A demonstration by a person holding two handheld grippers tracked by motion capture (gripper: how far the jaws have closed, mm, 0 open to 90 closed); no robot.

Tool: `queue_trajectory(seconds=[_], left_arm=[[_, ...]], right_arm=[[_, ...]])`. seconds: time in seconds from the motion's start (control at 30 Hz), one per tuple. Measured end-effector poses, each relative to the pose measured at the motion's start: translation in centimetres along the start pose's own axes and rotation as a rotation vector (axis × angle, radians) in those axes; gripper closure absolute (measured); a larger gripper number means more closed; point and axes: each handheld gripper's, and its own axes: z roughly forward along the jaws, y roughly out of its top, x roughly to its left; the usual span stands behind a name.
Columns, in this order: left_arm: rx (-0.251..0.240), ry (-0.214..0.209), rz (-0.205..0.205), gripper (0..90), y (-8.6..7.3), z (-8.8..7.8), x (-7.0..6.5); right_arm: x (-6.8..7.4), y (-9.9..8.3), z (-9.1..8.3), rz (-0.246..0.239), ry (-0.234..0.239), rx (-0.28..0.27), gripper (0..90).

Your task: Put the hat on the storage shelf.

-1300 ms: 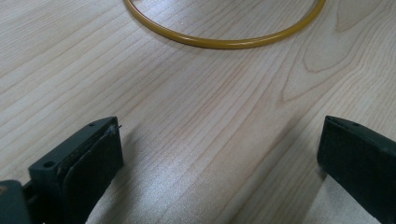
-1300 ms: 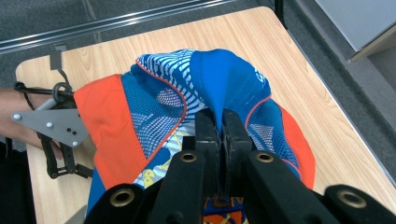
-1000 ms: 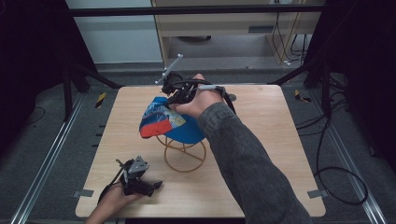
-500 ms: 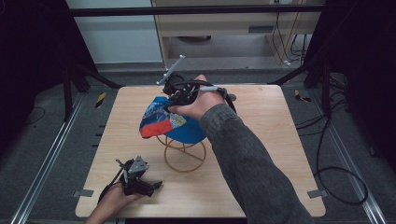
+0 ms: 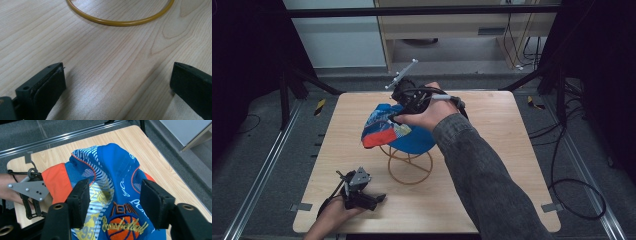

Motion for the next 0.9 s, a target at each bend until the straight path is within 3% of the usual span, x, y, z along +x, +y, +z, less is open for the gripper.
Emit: queue_trajectory(seconds=[0.33, 0.63, 0.9], left_arm=[[0.0, 0.0, 0.0, 0.0, 0.0, 0.0, 0.0], [0.0, 0.0, 0.001, 0.0, 0.0, 0.0, 0.0], [0.0, 0.0, 0.001, 0.0, 0.0, 0.0, 0.0]], right_arm=[[0.32, -0.3, -0.46, 0.011, -0.019, -0.017, 28.5], [0.2, -0.52, -0.31, 0.06, -0.041, -0.029, 13.8], [0.19, -0.76, -0.59, 0.088, -0.045, -0.05, 7.2]])
